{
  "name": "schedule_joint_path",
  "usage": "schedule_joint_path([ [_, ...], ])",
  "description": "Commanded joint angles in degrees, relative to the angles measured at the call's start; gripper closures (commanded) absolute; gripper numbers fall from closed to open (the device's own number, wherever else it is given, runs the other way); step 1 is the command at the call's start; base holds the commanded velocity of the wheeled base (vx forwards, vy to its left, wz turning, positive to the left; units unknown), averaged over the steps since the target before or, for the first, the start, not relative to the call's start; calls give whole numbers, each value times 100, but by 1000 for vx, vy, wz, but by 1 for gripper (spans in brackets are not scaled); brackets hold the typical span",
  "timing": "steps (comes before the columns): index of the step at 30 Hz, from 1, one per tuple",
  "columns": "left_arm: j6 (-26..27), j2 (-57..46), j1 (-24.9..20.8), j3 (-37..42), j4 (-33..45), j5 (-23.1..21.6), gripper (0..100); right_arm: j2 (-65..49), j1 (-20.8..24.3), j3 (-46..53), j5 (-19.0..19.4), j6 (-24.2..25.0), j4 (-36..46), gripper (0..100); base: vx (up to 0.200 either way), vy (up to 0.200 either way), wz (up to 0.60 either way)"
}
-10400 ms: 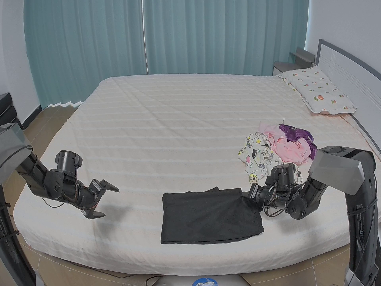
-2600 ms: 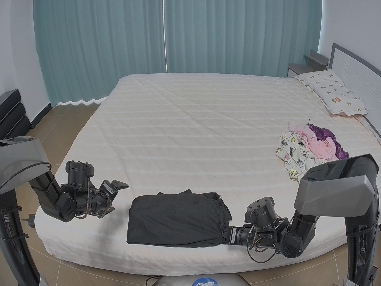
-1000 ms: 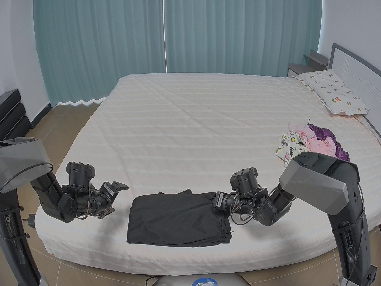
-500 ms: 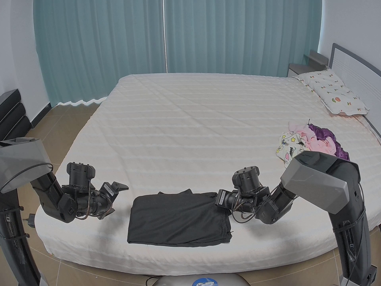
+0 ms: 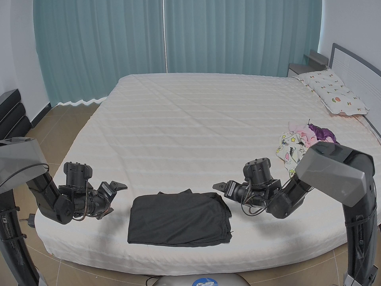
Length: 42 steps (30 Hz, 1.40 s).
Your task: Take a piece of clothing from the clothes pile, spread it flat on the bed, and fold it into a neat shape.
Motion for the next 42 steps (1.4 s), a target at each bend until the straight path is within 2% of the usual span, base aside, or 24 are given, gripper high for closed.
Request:
schedule_joint_path([
  [1, 22, -815, -7, 271, -86, -8, 0, -1276, -316, 1066, 1, 49, -275, 0, 0, 0, 0],
  [2, 48, -1272, 1, 350, -95, 36, 0, -2102, -413, 1945, -69, -12, -723, 0, 0, 0, 0],
  [4, 57, -1439, 10, 385, -86, 45, 0, -2392, -430, 2235, -148, -65, -838, 0, 0, 0, 0],
  [6, 329, -2230, 19, 710, -69, 45, 0, -3561, -501, 3176, -420, -399, -1048, 0, 0, 0, 0],
  [11, 602, -3250, 28, 1079, -16, 98, 0, -4853, -668, 3905, -456, -733, -1005, 0, 0, 0, 0],
  [13, 760, -4138, 45, 1229, 133, 203, 0, -5705, -843, 4283, -482, -1093, -996, 0, 0, 0, 0],
  [14, 769, -4181, 45, 1229, 151, 203, 0, -5749, -852, 4301, -491, -1120, -996, 0, 0, 0, 0],
  [15, 918, -4682, 54, 1220, 458, 335, 0, -6259, -975, 4503, -579, -1375, -978, 0, 0, 0, 0],
  [18, 1226, -5491, 54, 1229, 1082, 590, 0, -7015, -1186, 4863, -623, -1700, -899, 0, 0, 0, 0],
  [23, 1498, -6801, 54, 1361, 1663, 669, 0, -8210, -1397, 5417, -614, -2087, -706, 0, 0, 0, 0],
  [27, 2087, -7732, 54, 1712, 2067, 695, 0, -9247, -1441, 5681, -561, -2280, -99, 0, 0, 0, 0],
  [31, 2659, -8752, 45, 2371, 2190, 739, 0, -10381, -1441, 5698, -552, -2289, 1184, 0, 0, 0, 0],
  [36, 3116, -9727, 54, 2802, 2287, 933, 0, -11752, -1459, 5689, -544, -2394, 2652, 0, 0, 0, 0],
  [39, 3265, -10026, 54, 2811, 2489, 1143, 0, -12227, -1502, 5707, -544, -2544, 3038, 0, 0, 0, 0],
  [40, 3450, -10351, 54, 2828, 2805, 1346, 0, -12745, -1573, 5821, -535, -2684, 3425, 0, 0, 0, 0],
  [42, 3828, -10931, 45, 2820, 3306, 1363, 0, -13114, -1669, 5900, -596, -2939, 3759, 0, 0, 0, 0],
])
